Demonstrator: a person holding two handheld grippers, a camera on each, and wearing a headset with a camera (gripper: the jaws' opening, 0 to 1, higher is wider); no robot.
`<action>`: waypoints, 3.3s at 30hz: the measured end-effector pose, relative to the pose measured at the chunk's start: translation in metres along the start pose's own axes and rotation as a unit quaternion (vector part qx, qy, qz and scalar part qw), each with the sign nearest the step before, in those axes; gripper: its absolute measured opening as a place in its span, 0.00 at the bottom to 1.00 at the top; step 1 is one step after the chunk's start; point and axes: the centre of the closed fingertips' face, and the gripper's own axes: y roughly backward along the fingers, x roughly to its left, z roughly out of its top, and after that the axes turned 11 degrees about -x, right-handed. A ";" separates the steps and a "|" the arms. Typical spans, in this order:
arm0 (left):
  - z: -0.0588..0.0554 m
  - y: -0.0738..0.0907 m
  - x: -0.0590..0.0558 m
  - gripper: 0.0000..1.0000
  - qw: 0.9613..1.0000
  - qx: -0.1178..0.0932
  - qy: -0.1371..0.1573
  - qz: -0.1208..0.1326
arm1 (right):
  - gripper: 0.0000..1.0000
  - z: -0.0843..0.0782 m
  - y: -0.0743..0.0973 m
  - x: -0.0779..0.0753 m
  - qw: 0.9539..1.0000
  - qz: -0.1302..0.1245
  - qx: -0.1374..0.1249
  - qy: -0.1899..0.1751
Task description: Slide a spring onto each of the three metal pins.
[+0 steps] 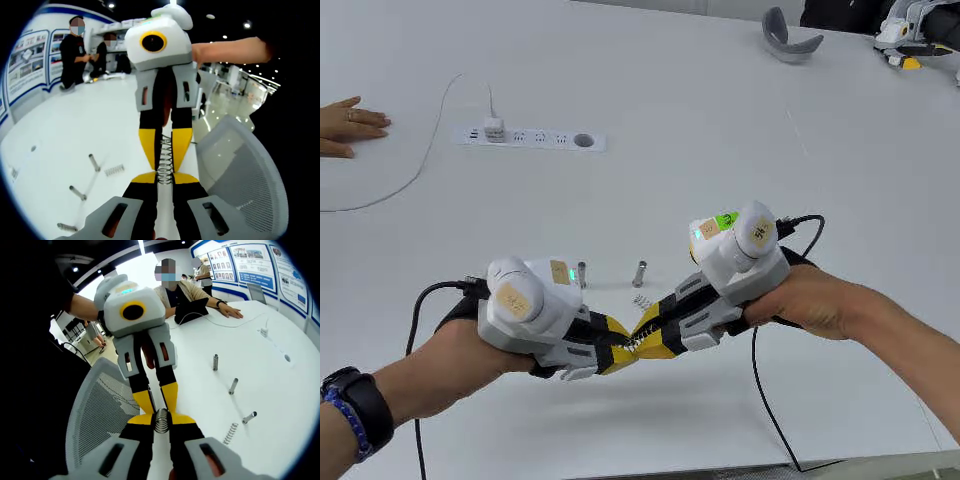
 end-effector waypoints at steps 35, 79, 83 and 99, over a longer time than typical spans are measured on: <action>-0.043 0.032 0.021 0.19 0.992 -0.014 0.062 0.107 | 0.12 -0.016 0.006 -0.025 0.997 -0.063 0.018 -0.034; -0.079 0.089 0.079 0.50 0.951 -0.027 0.127 0.281 | 0.12 -0.010 -0.009 -0.107 0.990 -0.112 0.090 0.001; -0.081 0.096 0.082 0.53 0.947 -0.029 0.131 0.292 | 0.12 -0.006 -0.014 -0.113 0.989 -0.109 0.097 0.011; -0.086 0.116 0.090 0.61 0.936 -0.031 0.142 0.320 | 0.13 -0.001 -0.026 -0.137 0.987 -0.110 0.114 0.030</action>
